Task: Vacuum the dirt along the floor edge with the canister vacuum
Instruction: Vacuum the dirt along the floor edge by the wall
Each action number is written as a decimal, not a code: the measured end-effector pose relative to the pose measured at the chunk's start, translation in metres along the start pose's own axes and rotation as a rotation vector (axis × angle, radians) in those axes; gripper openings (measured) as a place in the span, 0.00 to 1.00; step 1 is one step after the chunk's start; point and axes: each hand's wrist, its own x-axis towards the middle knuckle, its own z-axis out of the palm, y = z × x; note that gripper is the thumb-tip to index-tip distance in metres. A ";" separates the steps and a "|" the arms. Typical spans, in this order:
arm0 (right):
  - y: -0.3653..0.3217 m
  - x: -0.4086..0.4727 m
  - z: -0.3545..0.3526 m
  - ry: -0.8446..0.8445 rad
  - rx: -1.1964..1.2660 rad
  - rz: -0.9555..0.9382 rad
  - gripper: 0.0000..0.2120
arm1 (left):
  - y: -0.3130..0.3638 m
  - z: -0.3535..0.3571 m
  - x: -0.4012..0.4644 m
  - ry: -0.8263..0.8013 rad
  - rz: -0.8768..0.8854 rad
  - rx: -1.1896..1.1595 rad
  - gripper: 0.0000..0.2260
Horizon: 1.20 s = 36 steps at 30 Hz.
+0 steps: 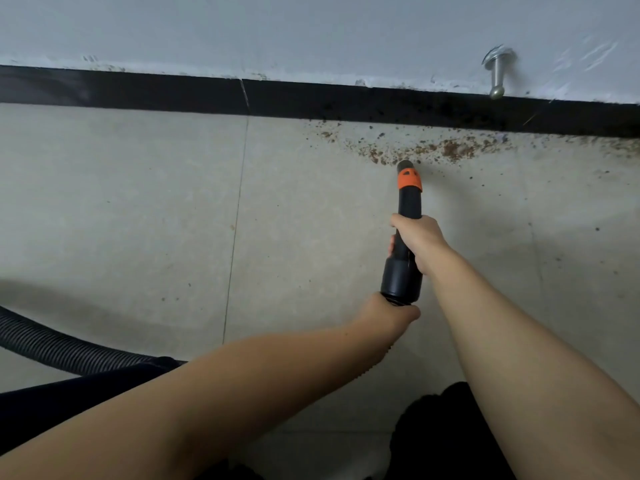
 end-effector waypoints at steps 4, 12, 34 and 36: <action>-0.009 -0.003 0.020 -0.065 -0.009 -0.020 0.04 | 0.001 -0.012 0.001 0.068 0.014 -0.017 0.07; -0.006 -0.013 0.065 -0.230 -0.082 -0.067 0.04 | -0.012 -0.038 -0.003 0.200 0.003 -0.058 0.07; -0.020 0.002 0.056 -0.174 -0.083 -0.059 0.04 | 0.009 -0.037 0.011 0.130 -0.031 -0.042 0.07; -0.018 -0.002 0.071 -0.217 -0.111 -0.072 0.04 | 0.003 -0.046 0.010 0.168 -0.035 -0.058 0.08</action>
